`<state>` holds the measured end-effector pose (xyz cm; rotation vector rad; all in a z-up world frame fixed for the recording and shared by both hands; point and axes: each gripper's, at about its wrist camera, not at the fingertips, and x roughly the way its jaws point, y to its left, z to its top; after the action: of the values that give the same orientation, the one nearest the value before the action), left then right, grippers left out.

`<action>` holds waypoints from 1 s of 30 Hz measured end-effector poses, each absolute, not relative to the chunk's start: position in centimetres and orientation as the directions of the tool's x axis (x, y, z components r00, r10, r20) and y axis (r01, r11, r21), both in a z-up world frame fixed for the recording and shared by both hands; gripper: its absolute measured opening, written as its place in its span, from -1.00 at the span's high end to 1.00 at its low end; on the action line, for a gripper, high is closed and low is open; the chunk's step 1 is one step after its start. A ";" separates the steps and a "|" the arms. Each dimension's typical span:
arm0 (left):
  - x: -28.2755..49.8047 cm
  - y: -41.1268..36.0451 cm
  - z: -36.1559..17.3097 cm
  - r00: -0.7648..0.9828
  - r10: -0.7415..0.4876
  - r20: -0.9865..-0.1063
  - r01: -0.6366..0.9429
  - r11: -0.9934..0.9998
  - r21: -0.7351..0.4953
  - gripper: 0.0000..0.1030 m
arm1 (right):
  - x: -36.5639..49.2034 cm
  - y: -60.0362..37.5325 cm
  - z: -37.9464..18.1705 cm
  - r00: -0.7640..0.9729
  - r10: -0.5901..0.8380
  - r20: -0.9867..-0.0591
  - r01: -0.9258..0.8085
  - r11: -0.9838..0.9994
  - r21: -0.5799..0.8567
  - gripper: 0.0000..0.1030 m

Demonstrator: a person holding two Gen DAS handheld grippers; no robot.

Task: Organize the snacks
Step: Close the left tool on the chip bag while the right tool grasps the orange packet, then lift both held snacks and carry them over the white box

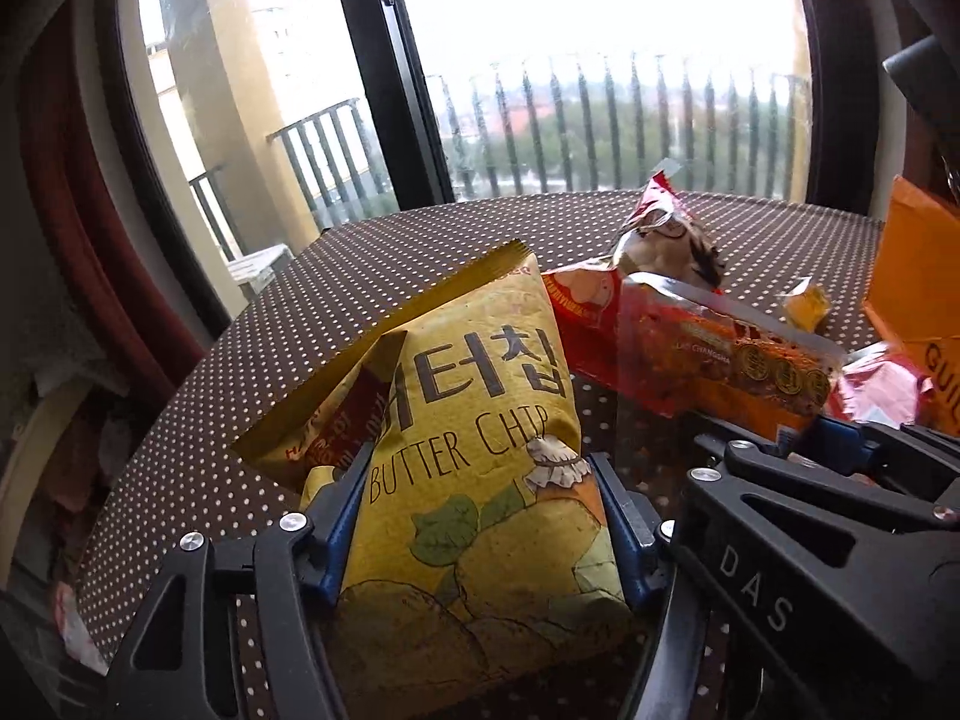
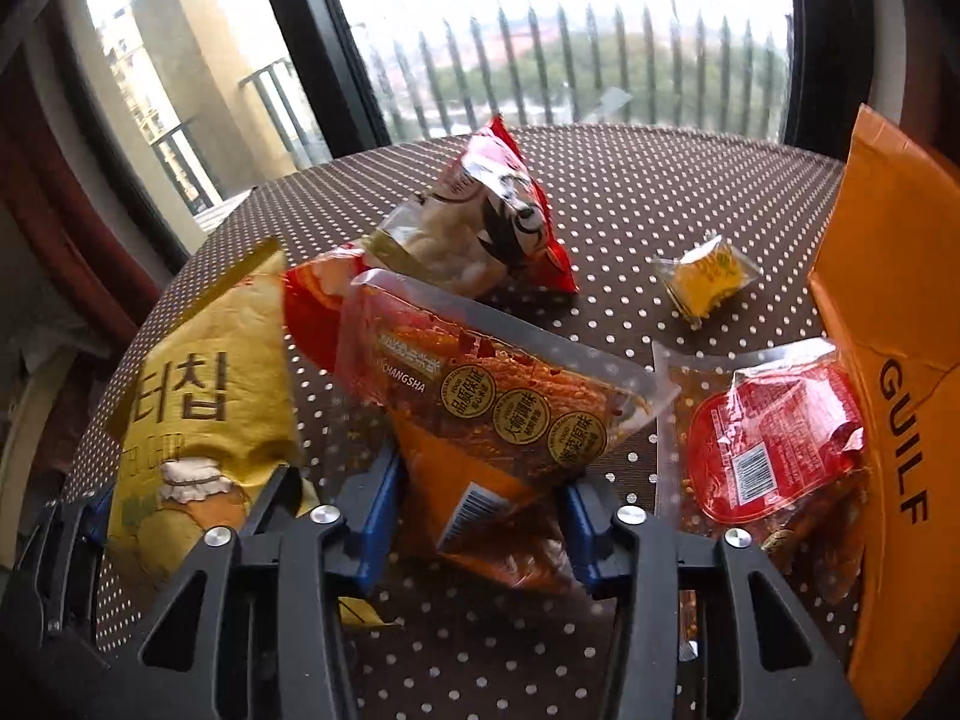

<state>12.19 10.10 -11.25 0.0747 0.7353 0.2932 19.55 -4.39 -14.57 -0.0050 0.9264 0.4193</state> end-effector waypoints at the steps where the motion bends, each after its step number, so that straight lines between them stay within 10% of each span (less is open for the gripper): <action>1: 12.0 10.2 -11.1 0.706 0.280 -0.650 -0.234 0.959 0.159 -0.27 | 19.3 -4.5 -14.4 0.529 0.350 -0.773 -0.354 0.919 0.173 0.08; 30: 6.6 6.2 -5.3 0.800 0.111 -0.590 -0.127 0.992 0.014 -0.18 | 13.6 -9.2 -7.6 0.666 0.332 -0.668 -0.360 0.927 0.102 0.13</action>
<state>6.55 6.17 -5.34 -0.0264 0.6308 0.1273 13.61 -9.25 -7.63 -0.0392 0.7461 0.3904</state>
